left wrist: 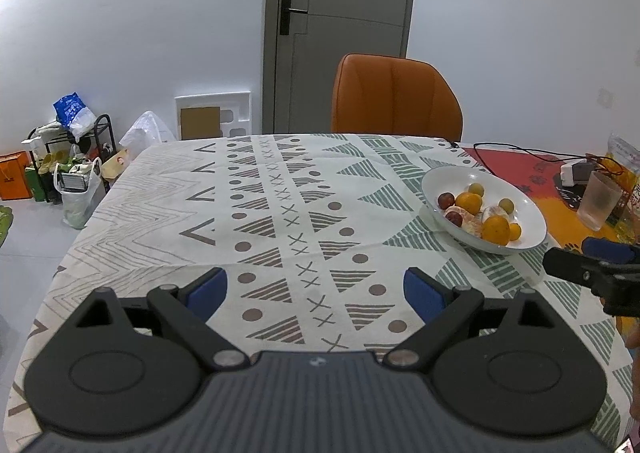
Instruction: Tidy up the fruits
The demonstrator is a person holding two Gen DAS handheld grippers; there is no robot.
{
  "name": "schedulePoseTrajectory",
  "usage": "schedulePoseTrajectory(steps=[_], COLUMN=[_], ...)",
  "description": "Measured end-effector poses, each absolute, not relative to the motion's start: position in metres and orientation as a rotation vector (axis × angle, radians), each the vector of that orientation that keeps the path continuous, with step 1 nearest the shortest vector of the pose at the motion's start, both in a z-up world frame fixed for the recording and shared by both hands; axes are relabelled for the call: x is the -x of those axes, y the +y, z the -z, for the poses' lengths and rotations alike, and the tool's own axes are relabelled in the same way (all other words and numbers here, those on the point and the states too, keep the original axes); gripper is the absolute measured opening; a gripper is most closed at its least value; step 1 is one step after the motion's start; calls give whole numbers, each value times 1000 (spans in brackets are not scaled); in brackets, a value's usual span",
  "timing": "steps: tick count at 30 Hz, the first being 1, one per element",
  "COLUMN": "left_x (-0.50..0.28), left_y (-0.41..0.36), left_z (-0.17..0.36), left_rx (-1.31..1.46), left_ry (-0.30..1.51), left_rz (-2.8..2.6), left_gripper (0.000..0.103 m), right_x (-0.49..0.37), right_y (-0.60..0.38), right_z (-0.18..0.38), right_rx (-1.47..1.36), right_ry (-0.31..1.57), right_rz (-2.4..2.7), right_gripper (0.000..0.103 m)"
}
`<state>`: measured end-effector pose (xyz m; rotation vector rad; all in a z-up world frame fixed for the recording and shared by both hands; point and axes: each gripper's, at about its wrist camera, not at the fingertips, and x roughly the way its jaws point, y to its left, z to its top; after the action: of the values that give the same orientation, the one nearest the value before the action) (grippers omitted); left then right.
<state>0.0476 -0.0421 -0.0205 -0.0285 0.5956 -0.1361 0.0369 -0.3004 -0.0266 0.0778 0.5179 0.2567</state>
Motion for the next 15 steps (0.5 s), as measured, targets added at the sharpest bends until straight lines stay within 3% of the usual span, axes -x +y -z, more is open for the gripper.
schedulePoseTrajectory(steps=[15], left_x=[-48], left_y=[-42], left_z=[20], left_rx=[36], left_ry=[604], left_rz=[134], left_gripper=[94], right_x=[-36], right_y=[-302], right_z=[28], right_rx=[-77], right_ry=[517], right_rz=[-255], right_gripper=[103])
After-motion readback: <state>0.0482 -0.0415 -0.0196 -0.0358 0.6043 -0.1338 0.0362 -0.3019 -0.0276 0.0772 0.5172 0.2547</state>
